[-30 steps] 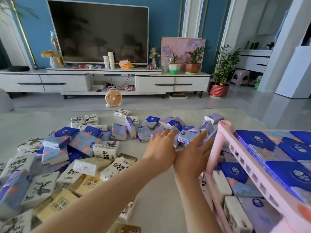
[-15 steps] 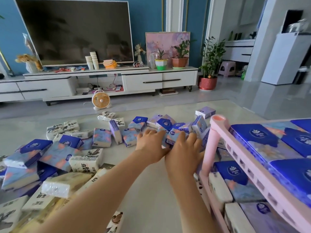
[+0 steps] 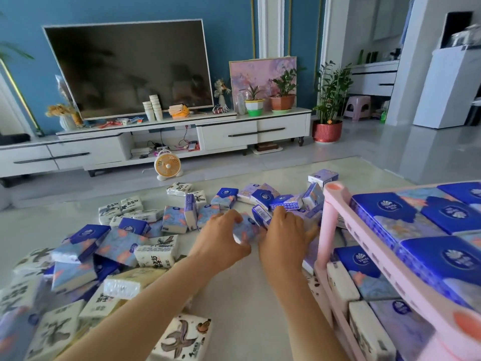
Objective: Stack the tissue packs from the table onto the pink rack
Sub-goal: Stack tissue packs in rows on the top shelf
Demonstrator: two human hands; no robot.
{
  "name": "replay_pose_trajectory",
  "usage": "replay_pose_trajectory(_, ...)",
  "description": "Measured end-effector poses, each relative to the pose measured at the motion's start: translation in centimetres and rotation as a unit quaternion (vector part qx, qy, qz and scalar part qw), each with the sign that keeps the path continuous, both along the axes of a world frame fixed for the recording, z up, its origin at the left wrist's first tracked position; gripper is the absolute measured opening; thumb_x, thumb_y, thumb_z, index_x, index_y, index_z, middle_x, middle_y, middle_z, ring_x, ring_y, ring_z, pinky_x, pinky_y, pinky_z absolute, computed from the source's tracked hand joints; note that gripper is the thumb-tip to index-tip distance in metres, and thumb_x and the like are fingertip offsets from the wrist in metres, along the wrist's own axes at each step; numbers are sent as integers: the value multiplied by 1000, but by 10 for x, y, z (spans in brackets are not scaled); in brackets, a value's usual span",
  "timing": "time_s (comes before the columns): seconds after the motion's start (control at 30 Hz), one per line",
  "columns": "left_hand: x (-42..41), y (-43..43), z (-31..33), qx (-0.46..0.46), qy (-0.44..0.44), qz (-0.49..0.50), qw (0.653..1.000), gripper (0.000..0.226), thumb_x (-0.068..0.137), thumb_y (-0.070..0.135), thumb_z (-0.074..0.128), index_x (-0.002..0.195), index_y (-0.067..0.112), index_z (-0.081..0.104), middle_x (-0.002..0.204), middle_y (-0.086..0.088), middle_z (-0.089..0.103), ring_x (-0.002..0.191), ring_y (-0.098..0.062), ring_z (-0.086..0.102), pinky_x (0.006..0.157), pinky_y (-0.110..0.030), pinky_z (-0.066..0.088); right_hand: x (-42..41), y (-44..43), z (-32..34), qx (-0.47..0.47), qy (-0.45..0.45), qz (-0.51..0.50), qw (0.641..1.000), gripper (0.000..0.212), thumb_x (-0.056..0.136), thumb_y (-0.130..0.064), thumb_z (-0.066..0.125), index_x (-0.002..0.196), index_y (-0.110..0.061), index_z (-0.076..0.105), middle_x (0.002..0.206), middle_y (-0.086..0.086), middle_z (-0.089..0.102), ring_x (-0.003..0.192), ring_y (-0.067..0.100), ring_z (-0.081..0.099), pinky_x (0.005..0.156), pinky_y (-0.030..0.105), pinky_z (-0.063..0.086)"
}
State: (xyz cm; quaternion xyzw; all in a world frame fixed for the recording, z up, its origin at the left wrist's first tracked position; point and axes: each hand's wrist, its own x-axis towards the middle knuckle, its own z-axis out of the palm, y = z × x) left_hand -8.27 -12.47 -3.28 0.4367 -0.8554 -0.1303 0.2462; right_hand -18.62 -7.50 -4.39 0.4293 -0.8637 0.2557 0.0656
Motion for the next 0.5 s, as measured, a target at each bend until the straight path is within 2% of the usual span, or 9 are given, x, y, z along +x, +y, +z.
replay_pose_trajectory(0.1, 22, 24, 19, -30, 84, 22, 996, 45, 77, 26, 66, 119, 22, 51, 110, 5, 58, 92, -10, 47, 74, -16, 32, 15, 16, 22, -76, -32, 51, 995, 31, 98, -26, 43, 124, -11, 38, 124, 5, 52, 111, 23, 56, 79, 30, 42)
replay_pose_trajectory(0.2, 50, 57, 48, -79, 138, 15, 987, 49, 73, 25, 72, 113, 35, 45, 100, 15, 55, 90, -8, 49, 71, -12, 34, 43, 48, 56, -194, -71, 160, 965, 36, 96, -34, 43, 121, -8, 37, 119, 10, 54, 100, 28, 62, 65, 31, 41)
replay_pose_trajectory(0.27, 70, 82, 66, -112, 160, 5, 981, 53, 70, 21, 75, 102, 46, 41, 98, 19, 57, 90, -7, 54, 73, -10, 36, 69, 73, 74, -245, -50, 237, 939, 30, 95, -34, 45, 114, -13, 33, 104, 8, 60, 85, 26, 65, 56, 27, 39)
replay_pose_trajectory(0.33, 87, 108, 80, -126, 168, 15, 978, 59, 64, 18, 78, 96, 50, 40, 95, 23, 58, 90, 1, 56, 73, -10, 39, 89, 103, 86, -284, -20, 271, 920, 29, 86, -30, 49, 108, -15, 37, 83, 3, 63, 62, 18, 63, 47, 19, 37)
replay_pose_trajectory(0.43, 102, 144, 102, -168, 185, 37, 968, 55, 57, 33, 78, 94, 58, 45, 85, 28, 61, 86, 14, 55, 69, -12, 42, 96, 155, 103, -325, -3, 305, 895, 36, 73, -23, 57, 105, -17, 43, 75, -4, 62, 53, 7, 57, 47, 13, 40)
replay_pose_trajectory(0.5, 99, 167, 120, -214, 211, 37, 953, 43, 55, 48, 64, 94, 55, 48, 90, 37, 58, 85, 19, 53, 71, -5, 41, 83, 183, 123, -375, 30, 309, 873, 28, 79, -25, 54, 104, -20, 44, 80, -6, 60, 59, 5, 57, 52, 13, 41)
